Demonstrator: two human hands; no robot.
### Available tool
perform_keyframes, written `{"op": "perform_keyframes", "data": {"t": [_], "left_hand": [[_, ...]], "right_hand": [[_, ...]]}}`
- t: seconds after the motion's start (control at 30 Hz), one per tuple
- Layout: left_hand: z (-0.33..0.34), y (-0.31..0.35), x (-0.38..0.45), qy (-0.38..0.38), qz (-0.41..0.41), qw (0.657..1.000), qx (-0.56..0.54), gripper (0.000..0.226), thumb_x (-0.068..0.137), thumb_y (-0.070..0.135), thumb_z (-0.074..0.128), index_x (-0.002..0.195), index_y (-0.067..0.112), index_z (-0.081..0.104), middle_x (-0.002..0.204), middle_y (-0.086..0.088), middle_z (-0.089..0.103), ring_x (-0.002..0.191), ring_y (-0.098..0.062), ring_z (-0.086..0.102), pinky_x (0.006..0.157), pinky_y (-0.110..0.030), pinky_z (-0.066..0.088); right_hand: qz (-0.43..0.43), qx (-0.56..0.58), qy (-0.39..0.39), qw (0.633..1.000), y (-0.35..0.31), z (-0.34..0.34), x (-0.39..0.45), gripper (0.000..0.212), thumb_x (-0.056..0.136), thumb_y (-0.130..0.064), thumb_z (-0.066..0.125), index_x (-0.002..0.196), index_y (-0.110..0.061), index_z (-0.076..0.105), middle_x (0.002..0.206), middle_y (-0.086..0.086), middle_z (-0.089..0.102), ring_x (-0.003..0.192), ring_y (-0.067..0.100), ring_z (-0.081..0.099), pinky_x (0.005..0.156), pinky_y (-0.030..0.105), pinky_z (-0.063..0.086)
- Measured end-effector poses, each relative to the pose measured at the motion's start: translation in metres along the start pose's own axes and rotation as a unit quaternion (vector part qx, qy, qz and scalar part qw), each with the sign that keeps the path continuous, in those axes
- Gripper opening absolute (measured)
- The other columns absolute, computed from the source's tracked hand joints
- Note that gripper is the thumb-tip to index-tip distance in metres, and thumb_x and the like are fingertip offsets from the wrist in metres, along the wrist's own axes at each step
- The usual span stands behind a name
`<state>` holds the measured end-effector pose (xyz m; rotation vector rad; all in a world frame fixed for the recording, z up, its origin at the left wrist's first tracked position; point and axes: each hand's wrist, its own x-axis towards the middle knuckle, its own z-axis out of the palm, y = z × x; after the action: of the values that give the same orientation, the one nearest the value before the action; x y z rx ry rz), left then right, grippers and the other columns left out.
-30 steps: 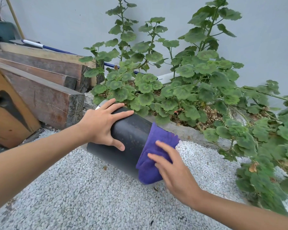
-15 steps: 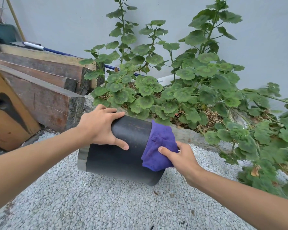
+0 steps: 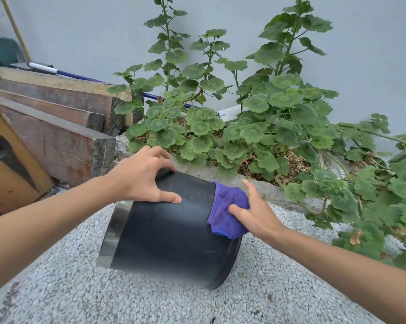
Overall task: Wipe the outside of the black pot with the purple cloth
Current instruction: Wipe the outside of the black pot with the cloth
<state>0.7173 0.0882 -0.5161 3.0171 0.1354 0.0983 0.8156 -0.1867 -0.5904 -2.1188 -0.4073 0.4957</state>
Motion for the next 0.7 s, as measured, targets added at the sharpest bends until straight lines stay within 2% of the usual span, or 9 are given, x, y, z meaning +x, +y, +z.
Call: {"op": "perform_keyframes", "data": {"t": [0.03, 0.1, 0.2, 0.23, 0.3, 0.37, 0.47, 0.6, 0.7], "left_hand": [[0.001, -0.003, -0.002, 0.018, 0.032, 0.999, -0.033, 0.083, 0.056, 0.089, 0.061, 0.119, 0.035, 0.068, 0.129, 0.01, 0.05, 0.12, -0.012, 0.046, 0.1, -0.045, 0.049], [0.003, -0.005, -0.006, 0.028, 0.089, 0.995, -0.04, 0.079, 0.063, 0.08, 0.065, 0.123, 0.029, 0.068, 0.126, 0.011, 0.051, 0.12, -0.008, 0.043, 0.102, -0.042, 0.048], [0.005, 0.004, -0.013, 0.013, 0.108, 0.992, 0.063, 0.095, 0.064, 0.089, 0.053, 0.14, 0.032, 0.056, 0.135, 0.017, 0.05, 0.13, -0.008, 0.039, 0.079, -0.039, 0.058], [0.006, 0.007, -0.015, 0.01, 0.101, 0.99, 0.094, 0.1, 0.062, 0.094, 0.049, 0.142, 0.034, 0.052, 0.138, 0.02, 0.049, 0.131, -0.007, 0.039, 0.072, -0.037, 0.058], [0.008, 0.012, -0.015, 0.0, 0.086, 0.988, 0.128, 0.107, 0.057, 0.1, 0.042, 0.144, 0.038, 0.048, 0.142, 0.024, 0.047, 0.133, -0.007, 0.04, 0.065, -0.033, 0.056], [0.008, 0.017, -0.012, -0.004, 0.072, 0.986, 0.149, 0.11, 0.055, 0.103, 0.039, 0.145, 0.04, 0.047, 0.144, 0.028, 0.047, 0.137, -0.006, 0.037, 0.06, -0.027, 0.048], [0.01, 0.023, -0.005, -0.003, 0.056, 0.984, 0.172, 0.111, 0.053, 0.104, 0.038, 0.144, 0.042, 0.046, 0.145, 0.028, 0.047, 0.144, -0.008, 0.033, 0.063, -0.028, 0.048], [0.015, 0.028, -0.003, 0.005, 0.049, 0.982, 0.183, 0.111, 0.051, 0.106, 0.033, 0.142, 0.043, 0.046, 0.146, 0.027, 0.047, 0.144, -0.01, 0.035, 0.065, -0.031, 0.049], [0.02, 0.028, -0.003, 0.019, 0.061, 0.979, 0.194, 0.113, 0.054, 0.107, 0.025, 0.148, 0.045, 0.038, 0.152, 0.024, 0.042, 0.141, -0.009, 0.038, 0.068, -0.029, 0.052]], "right_hand": [[-0.011, -0.026, -0.008, 1.0, 0.0, -0.001, 0.003, 0.075, 0.085, -0.041, 0.057, 0.154, -0.046, 0.029, 0.111, -0.005, 0.07, 0.098, 0.016, 0.066, 0.08, 0.033, 0.049], [-0.023, -0.081, -0.024, 0.996, 0.002, -0.001, 0.013, 0.078, 0.079, -0.046, 0.045, 0.155, -0.051, 0.031, 0.135, 0.005, 0.056, 0.115, 0.023, 0.057, 0.091, 0.037, 0.042], [-0.04, -0.117, -0.042, 0.991, 0.008, 0.004, 0.027, 0.066, 0.089, -0.055, 0.043, 0.154, -0.043, 0.041, 0.167, 0.005, 0.022, 0.152, 0.025, 0.028, 0.114, 0.04, 0.028], [-0.052, -0.117, -0.037, 0.991, 0.008, 0.006, 0.032, 0.056, 0.097, -0.058, 0.042, 0.15, -0.04, 0.047, 0.17, 0.002, 0.019, 0.157, 0.022, 0.021, 0.119, 0.041, 0.024], [-0.066, -0.128, -0.019, 0.989, 0.008, 0.011, 0.041, 0.042, 0.105, -0.059, 0.035, 0.136, -0.039, 0.055, 0.161, -0.001, 0.039, 0.152, 0.02, 0.032, 0.114, 0.042, 0.032], [-0.07, -0.174, -0.001, 0.982, 0.007, 0.016, 0.047, 0.042, 0.106, -0.059, 0.029, 0.135, -0.039, 0.053, 0.15, -0.005, 0.053, 0.137, 0.023, 0.05, 0.101, 0.041, 0.038], [-0.077, -0.231, 0.021, 0.97, 0.01, 0.018, 0.047, 0.056, 0.107, -0.061, 0.023, 0.152, -0.036, 0.044, 0.161, -0.008, 0.044, 0.143, 0.023, 0.046, 0.109, 0.042, 0.036], [-0.098, -0.21, 0.034, 0.972, 0.024, 0.019, 0.036, 0.062, 0.107, -0.061, 0.021, 0.16, -0.033, 0.036, 0.168, -0.01, 0.032, 0.152, 0.019, 0.036, 0.12, 0.041, 0.031], [-0.109, -0.207, 0.041, 0.971, 0.035, 0.027, 0.021, 0.065, 0.106, -0.06, 0.019, 0.164, -0.031, 0.026, 0.172, -0.01, 0.02, 0.154, 0.022, 0.031, 0.123, 0.044, 0.03]]}}
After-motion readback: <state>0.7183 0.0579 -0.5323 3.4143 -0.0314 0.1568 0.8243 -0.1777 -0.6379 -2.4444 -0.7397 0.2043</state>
